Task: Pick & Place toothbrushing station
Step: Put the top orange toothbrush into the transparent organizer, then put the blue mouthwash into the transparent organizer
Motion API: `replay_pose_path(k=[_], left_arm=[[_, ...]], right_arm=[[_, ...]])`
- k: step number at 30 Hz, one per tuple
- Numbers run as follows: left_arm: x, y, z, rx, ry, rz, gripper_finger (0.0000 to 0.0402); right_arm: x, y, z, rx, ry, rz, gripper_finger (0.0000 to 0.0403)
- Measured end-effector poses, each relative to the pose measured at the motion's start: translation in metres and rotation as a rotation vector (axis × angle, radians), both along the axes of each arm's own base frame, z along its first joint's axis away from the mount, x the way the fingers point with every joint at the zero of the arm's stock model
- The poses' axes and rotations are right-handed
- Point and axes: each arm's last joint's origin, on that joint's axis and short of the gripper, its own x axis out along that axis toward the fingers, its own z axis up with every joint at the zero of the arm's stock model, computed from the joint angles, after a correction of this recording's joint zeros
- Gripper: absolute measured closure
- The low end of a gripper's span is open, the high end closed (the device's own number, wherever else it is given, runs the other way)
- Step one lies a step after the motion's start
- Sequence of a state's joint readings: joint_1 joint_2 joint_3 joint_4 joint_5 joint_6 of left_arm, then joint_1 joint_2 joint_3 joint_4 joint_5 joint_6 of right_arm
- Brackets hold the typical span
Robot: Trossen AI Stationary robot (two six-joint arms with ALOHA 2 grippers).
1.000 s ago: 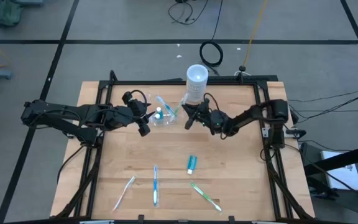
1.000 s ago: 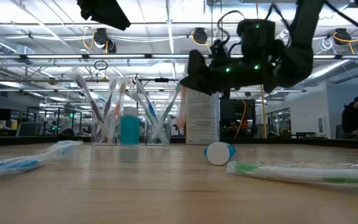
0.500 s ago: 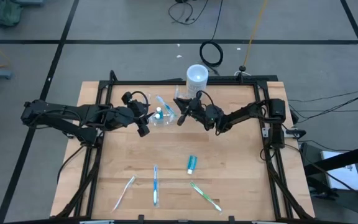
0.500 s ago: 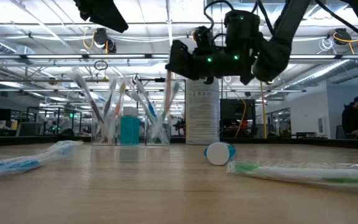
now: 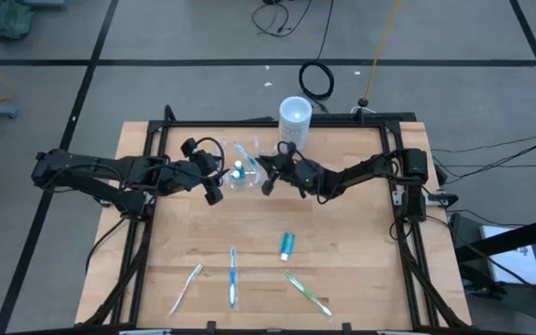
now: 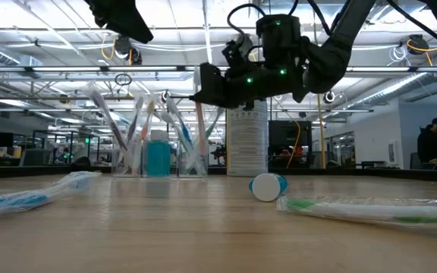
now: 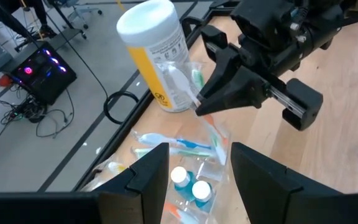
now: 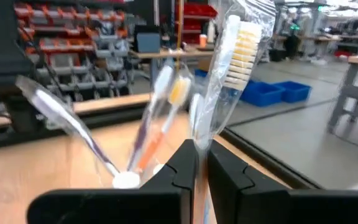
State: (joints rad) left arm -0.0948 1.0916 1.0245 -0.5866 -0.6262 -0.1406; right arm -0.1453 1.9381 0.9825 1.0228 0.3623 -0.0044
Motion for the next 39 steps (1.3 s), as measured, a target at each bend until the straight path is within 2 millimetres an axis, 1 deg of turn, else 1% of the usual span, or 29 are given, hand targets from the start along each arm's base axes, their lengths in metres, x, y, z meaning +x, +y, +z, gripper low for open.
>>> replay_pose_path(k=[10,16,21,25,28,31,36,39], left_arm=[[-0.001,0.000,-0.001,-0.011,0.005,0.009,0.0222],[-0.001,0.000,-0.002,-0.023,0.000,0.018,0.0222],[-0.001,0.000,-0.002,-0.024,-0.002,0.020,0.0222],[-0.001,0.000,-0.002,-0.025,-0.003,0.020,0.0222],[-0.001,0.000,-0.002,-0.030,-0.006,0.024,0.0222],[-0.001,0.000,-0.002,-0.031,-0.007,0.025,0.0222],[-0.001,0.000,-0.002,-0.031,-0.005,0.025,0.0222],[-0.002,0.000,-0.004,-0.030,0.019,0.027,0.0222]], right_arm=[[0.000,0.004,-0.010,0.033,0.089,0.007,0.0386],[-0.002,0.004,-0.019,0.021,0.206,0.009,0.0373],[-0.002,0.004,-0.021,0.048,0.212,0.006,0.0370],[-0.002,0.003,-0.021,0.030,0.232,0.005,0.0366],[-0.003,0.003,-0.023,-0.001,0.260,0.010,0.0349],[-0.003,0.003,-0.023,-0.008,0.262,0.007,0.0322],[-0.004,0.000,-0.022,-0.036,0.267,-0.116,0.0268],[-0.005,0.003,-0.019,-0.076,0.293,-0.132,0.0242]])
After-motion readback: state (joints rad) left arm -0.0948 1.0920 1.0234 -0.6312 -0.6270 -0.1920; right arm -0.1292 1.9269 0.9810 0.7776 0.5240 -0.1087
